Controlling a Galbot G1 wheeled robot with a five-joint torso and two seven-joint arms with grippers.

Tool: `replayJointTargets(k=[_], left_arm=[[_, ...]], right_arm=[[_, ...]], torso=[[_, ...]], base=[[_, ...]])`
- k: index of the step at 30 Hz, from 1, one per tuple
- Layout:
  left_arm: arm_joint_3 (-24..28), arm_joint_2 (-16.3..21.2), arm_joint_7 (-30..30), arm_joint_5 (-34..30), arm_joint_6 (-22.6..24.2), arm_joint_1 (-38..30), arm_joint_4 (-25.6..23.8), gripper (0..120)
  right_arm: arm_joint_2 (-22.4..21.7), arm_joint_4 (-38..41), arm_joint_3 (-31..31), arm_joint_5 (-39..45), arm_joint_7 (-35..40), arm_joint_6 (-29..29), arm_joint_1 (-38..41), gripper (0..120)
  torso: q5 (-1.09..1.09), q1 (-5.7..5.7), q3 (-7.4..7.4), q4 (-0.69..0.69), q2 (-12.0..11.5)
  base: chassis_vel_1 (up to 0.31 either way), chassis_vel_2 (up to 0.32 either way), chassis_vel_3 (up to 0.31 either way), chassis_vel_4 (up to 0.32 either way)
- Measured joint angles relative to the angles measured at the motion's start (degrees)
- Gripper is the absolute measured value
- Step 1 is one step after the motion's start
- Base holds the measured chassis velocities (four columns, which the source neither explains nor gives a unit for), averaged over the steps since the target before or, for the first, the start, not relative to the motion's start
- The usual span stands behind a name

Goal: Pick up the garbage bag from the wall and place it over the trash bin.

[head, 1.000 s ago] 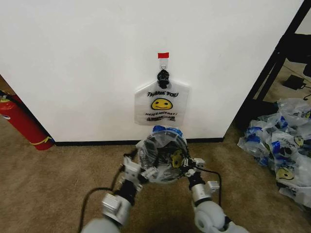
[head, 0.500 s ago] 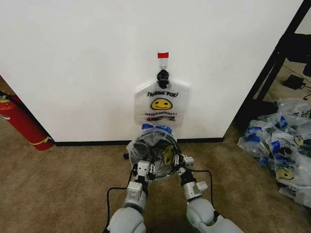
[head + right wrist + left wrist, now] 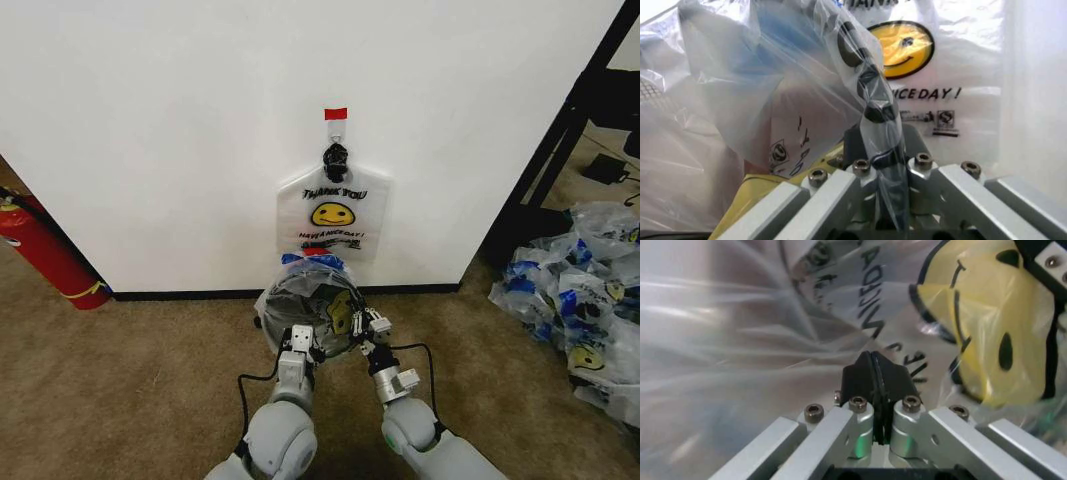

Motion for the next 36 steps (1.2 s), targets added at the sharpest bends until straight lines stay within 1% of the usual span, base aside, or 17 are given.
replayJointTargets(k=[5,9,12,17,25,31,36], left_arm=[[0.3,-0.5,-1.0,-0.6,0.2,-0.8,0.8,0],[0.4,-1.4,-3.1,-0.7,0.4,-2.4,2.8,0],[0.2,-1.6,-4.1,-0.1,0.8,-3.4,4.1,0],[-1.0,-1.8,-6.0,1.1,1.2,-6.0,7.6,0],[-2.7,-1.6,-7.2,3.1,-0.3,-8.5,13.5,0],[-3.1,-1.6,-7.5,3.2,-1.1,-9.4,15.2,0],[-2.8,-1.5,-7.4,2.4,-1.3,-10.4,15.3,0]], right_arm=[[0.1,0.4,-0.6,1.2,0.2,-0.3,0.0,0],[0.0,2.7,-2.3,5.6,0.9,-1.4,-0.6,0],[-0.3,3.8,-2.8,6.3,1.0,-1.7,-1.1,0],[-0.8,5.4,-3.7,6.1,1.0,-2.1,-2.2,0],[-1.0,6.6,-5.3,5.9,-0.2,-1.9,-3.2,0],[-1.3,7.5,-5.5,6.7,-1.4,-1.6,-3.5,0],[-1.7,7.7,-5.5,7.4,-3.7,-1.2,-4.2,0]], torso=[[0.0,0.0,0.0,0.0,0.0],[0.0,0.0,0.0,0.01,0.0],[0.0,0.0,0.0,0.0,0.0],[-0.01,0.0,0.0,0.0,0.0],[-0.01,0.0,0.0,0.0,0.0],[-0.01,0.0,0.0,0.0,0.0],[-0.01,0.0,0.0,0.0,0.0]], base=[[0.0,0.0,0.0,0.0],[0.0,0.0,0.0,0.0],[0.0,0.0,0.0,0.0],[0.0,0.0,0.0,0.0],[0.0,0.0,0.0,0.0],[0.0,0.0,0.0,0.0],[0.0,0.0,0.0,0.0]])
